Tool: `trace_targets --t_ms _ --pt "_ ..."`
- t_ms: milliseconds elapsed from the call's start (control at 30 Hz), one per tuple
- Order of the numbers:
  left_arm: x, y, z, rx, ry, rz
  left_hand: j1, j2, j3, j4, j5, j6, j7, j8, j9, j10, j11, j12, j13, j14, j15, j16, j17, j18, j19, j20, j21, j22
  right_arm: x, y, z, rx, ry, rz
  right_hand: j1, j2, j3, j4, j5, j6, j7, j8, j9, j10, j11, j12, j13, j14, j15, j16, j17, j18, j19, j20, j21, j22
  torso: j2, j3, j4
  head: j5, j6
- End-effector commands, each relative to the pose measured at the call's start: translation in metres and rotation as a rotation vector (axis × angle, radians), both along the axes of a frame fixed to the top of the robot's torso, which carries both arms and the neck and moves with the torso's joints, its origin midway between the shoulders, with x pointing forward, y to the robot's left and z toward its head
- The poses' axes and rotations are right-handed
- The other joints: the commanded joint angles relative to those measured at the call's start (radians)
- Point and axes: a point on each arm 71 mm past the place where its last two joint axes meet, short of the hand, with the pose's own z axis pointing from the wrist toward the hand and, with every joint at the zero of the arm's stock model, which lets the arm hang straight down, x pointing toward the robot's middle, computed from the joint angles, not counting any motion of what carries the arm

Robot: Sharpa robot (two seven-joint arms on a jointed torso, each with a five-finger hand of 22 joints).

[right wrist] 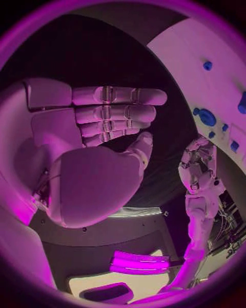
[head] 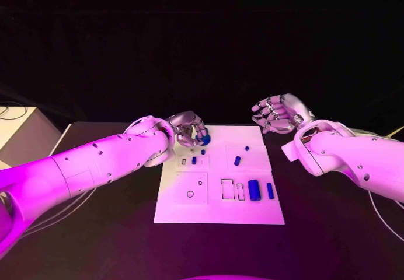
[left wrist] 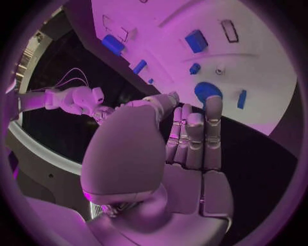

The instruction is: Assemble the parts on the task board

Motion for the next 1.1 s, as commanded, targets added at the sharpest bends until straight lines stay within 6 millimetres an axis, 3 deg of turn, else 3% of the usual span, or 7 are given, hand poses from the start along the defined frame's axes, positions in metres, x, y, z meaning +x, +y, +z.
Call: trace_targets --t_ms 33,500,733,933,1100 --pt "-0.002 -0.007 -0.001 0.067 -0.077 -0.07 -0.02 -0.003 -0.008 -0.014 -0.003 0.007 0.0 -0.015 -0.013 0.0 0.004 -0.019 -0.013 0.007 0.006 0.01 0.0 0.0 0.013 0.002 0.01 0.01 -0.001 0.001 0.003 0.022 -0.042 0.018 -0.009 0.0 -0.002 -0.008 0.001 0.007 0.0 -0.005 -0.001 0.007 0.0 -0.01 -0.013 0.009 0.002 -0.006 0.004 0.003 0.008 -0.001 -0.006 -0.003 0.001 -0.0003 -0.0011 -0.002 0.001" --pt "-0.002 -0.012 -0.008 0.133 -0.058 -0.062 -0.041 -0.001 -0.03 -0.031 -0.003 0.016 0.004 -0.028 -0.029 0.001 0.009 -0.04 -0.03 0.014 0.011 0.025 0.0 -0.006 0.032 0.007 0.027 0.037 -0.002 0.0 0.004 0.024 -0.048 0.013 -0.016 -0.001 -0.005 -0.013 0.003 0.006 0.002 -0.014 -0.005 0.014 0.002 -0.028 -0.039 0.013 0.003 -0.018 0.011 0.003 0.012 0.0 -0.013 -0.009 -0.001 0.0011 0.0012 -0.007 -0.001" --pt "0.002 -0.002 -0.004 0.092 -0.079 -0.012 -0.04 0.004 -0.015 -0.036 -0.003 0.031 0.005 -0.03 -0.037 0.022 0.006 -0.043 -0.036 0.026 0.008 0.039 0.008 -0.009 0.048 0.007 0.042 0.059 -0.002 -0.001 0.004 0.024 -0.048 0.011 -0.017 -0.001 -0.005 -0.013 0.004 0.006 0.003 -0.016 -0.005 0.014 0.003 -0.033 -0.045 0.014 0.004 -0.021 0.013 0.002 0.013 0.0 -0.014 -0.01 0.0 -0.001 0.0017 -0.01 0.001" --pt "0.011 0.014 0.003 0.054 -0.069 0.048 -0.045 0.003 -0.006 -0.035 -0.003 0.037 0.005 -0.034 -0.042 0.038 0.004 -0.043 -0.039 0.03 0.006 0.044 0.007 -0.01 0.055 0.005 0.049 0.067 -0.002 0.0 0.004 0.023 -0.046 0.011 -0.021 -0.001 -0.006 -0.013 0.004 0.006 0.003 -0.018 -0.006 0.013 0.004 -0.04 -0.054 0.015 0.004 -0.025 0.016 0.002 0.014 0.001 -0.017 -0.013 0.0 0.0014 0.0004 -0.011 0.002" --pt "0.02 0.031 0.007 0.043 -0.044 0.113 -0.066 0.002 -0.01 -0.027 -0.003 0.046 0.005 -0.036 -0.047 0.058 0.001 -0.034 -0.038 0.038 0.005 0.054 0.011 -0.013 0.065 0.004 0.058 0.08 -0.002 -0.001 0.004 0.023 -0.045 0.01 -0.022 0.0 -0.007 -0.013 0.005 0.006 0.004 -0.02 -0.007 0.013 0.005 -0.045 -0.059 0.016 0.005 -0.027 0.017 0.002 0.015 0.001 -0.018 -0.014 0.0 0.0006 0.0014 -0.012 0.0"
